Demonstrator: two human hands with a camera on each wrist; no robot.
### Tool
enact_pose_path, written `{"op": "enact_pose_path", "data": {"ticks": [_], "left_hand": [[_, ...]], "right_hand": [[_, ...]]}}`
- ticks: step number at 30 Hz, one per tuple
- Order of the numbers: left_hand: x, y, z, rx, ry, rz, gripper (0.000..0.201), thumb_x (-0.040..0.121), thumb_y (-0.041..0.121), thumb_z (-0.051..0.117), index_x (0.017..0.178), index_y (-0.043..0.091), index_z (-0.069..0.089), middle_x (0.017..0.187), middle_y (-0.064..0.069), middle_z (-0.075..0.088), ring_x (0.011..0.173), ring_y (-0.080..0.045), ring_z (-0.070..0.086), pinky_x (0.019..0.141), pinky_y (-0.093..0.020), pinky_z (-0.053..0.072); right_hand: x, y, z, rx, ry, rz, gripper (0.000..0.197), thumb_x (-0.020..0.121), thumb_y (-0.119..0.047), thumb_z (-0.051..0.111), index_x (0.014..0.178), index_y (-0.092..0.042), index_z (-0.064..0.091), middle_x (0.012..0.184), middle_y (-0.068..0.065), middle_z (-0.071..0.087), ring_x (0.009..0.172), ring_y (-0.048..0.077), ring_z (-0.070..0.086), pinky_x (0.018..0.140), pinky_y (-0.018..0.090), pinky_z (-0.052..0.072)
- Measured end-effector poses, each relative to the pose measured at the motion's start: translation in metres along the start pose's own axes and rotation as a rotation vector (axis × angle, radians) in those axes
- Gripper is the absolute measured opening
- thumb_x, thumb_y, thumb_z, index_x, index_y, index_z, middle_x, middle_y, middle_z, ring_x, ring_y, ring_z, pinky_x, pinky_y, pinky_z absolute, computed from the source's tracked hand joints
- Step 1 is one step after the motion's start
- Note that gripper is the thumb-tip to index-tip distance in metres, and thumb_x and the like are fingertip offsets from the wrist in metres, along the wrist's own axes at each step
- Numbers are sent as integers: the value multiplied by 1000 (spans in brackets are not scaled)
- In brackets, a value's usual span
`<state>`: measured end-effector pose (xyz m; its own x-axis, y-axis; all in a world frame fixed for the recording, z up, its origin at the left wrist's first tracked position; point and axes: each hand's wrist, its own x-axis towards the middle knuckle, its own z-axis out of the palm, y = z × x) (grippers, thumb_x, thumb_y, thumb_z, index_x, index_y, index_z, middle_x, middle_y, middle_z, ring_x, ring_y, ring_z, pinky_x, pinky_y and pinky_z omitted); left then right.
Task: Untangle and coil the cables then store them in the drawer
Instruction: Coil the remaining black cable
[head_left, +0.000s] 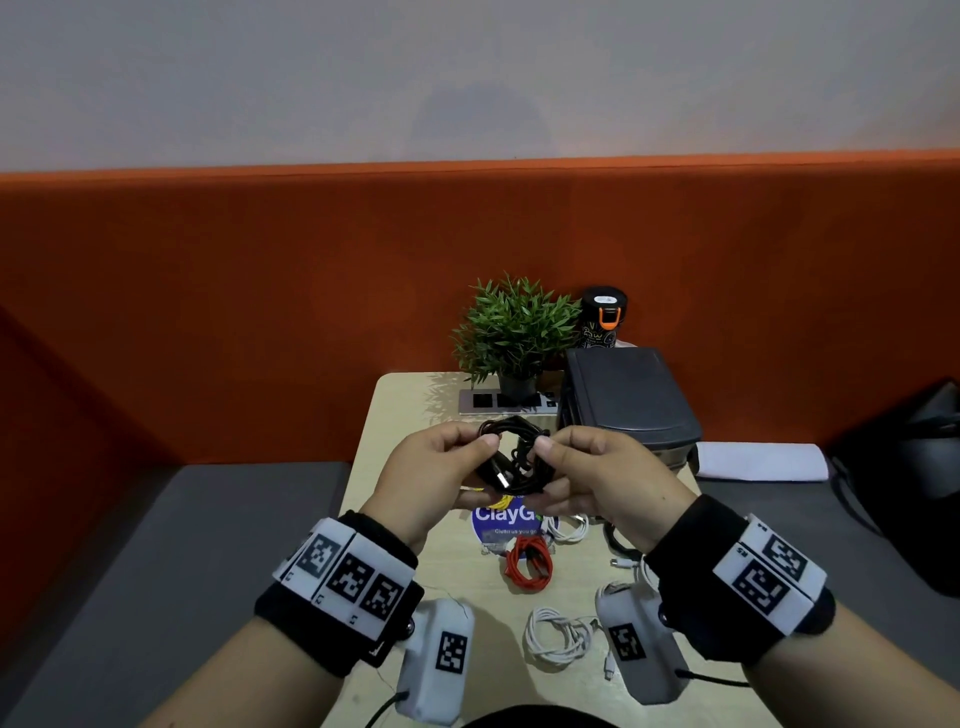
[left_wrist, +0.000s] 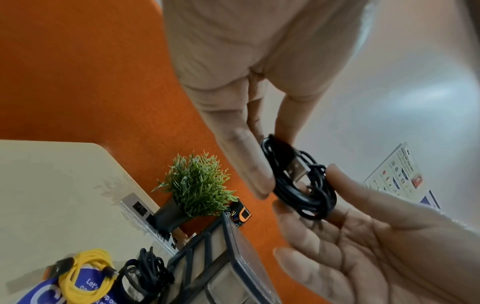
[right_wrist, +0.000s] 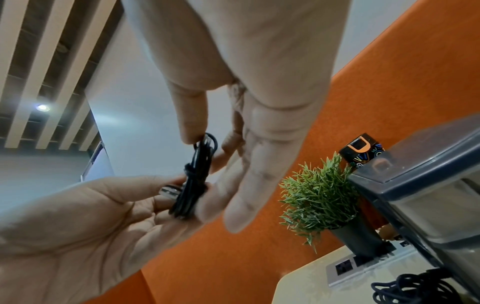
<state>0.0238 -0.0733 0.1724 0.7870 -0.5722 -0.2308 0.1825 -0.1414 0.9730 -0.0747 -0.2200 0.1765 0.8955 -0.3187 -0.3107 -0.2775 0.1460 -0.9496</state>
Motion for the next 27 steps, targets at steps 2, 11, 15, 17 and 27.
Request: {"op": "enact_pose_path", "data": {"ticks": [2, 11, 15, 17, 27], "left_hand": [[1, -1, 0, 19, 13, 24, 11, 90, 16, 62, 94, 7, 68, 87, -16, 71, 74, -27, 70, 65, -34, 60], [11, 1, 3, -64, -29, -26, 26, 82, 26, 69, 82, 1, 65, 75, -12, 68, 71, -25, 67, 74, -47, 59], [17, 2, 5, -114, 9, -54, 27, 77, 29, 72, 76, 5, 62, 72, -12, 67, 65, -21, 66, 66, -40, 60], [19, 2, 5, -107, 10, -44, 25, 76, 26, 74, 75, 5, 61, 71, -12, 67, 62, -19, 66, 62, -37, 59], [35, 3, 5, 376, 51, 202, 9, 73, 4, 62, 77, 11, 57, 74, -7, 57, 66, -29, 60, 57, -39, 57]], "right_hand": [[3, 1, -2, -22, 22, -6, 13, 90, -20, 63, 88, -7, 65, 68, 7, 67, 63, 17, 64, 78, 41, 55], [9, 7, 2, 65, -4, -53, 14, 82, 7, 66, 92, -1, 60, 78, 21, 59, 59, 23, 62, 48, 21, 46], [13, 7, 1, -20, -45, -120, 19, 82, 2, 67, 99, -2, 60, 82, 15, 67, 63, 19, 65, 55, 22, 51], [13, 4, 0, -51, -62, -136, 21, 83, 2, 67, 102, -2, 60, 83, 13, 68, 63, 18, 66, 58, 23, 52], [27, 7, 3, -195, 31, -213, 18, 82, -2, 69, 87, -18, 62, 80, 10, 68, 63, 20, 64, 68, 36, 56]]}}
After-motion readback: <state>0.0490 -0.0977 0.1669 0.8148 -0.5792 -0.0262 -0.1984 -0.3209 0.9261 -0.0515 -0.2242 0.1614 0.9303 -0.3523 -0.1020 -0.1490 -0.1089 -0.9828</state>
